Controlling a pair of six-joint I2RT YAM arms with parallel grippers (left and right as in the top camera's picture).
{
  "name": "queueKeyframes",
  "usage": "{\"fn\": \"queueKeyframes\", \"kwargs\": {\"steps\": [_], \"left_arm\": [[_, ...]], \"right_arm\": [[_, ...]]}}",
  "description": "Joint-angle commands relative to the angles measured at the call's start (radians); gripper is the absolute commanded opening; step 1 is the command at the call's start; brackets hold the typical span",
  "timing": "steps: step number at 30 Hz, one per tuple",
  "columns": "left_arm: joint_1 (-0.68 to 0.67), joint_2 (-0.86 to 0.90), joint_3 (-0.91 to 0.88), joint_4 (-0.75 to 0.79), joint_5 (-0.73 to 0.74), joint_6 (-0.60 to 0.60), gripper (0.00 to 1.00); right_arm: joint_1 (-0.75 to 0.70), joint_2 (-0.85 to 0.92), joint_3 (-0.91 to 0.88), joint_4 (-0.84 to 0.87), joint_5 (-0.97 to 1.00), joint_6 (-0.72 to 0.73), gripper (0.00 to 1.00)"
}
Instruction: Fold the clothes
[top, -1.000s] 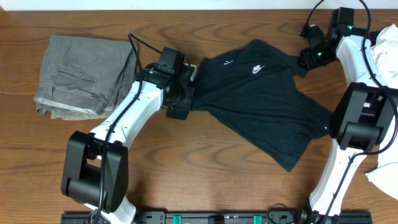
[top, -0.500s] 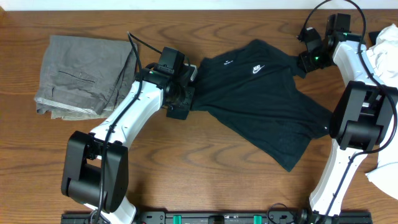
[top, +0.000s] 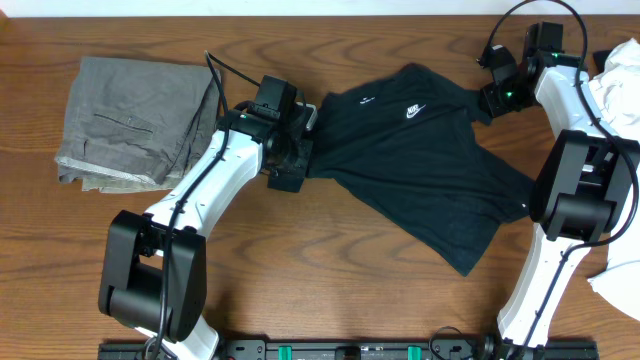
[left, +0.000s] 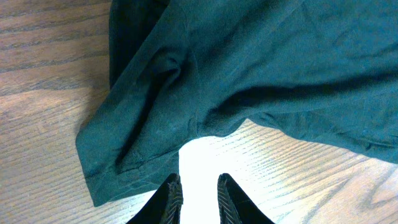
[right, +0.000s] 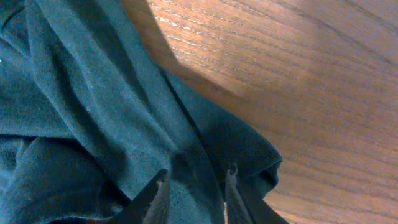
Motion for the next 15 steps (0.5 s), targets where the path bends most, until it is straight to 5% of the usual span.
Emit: {"fn": "queueKeyframes", "kwargs": {"steps": [1,6,10,15], "left_arm": [[0.000,0.008,0.012,-0.005,-0.009,0.003,0.22],[0.000,0.008,0.012,-0.005,-0.009,0.003,0.22],[0.000,0.008,0.012,-0.005,-0.009,0.003,0.22],[0.000,0.008,0.012,-0.005,-0.009,0.003,0.22]], "right_arm": [[0.000,0.032,-0.006,-0.003,0.002,-0.004,0.30],[-0.003,0.054,-0.008,-0.003,0.002,-0.003,0.21],[-0.003,0.057,-0.007,0.001,0.002,-0.003,0.03],[-0.004,0.051,0.028,0.001,0.002,0.021,0.01]]}}
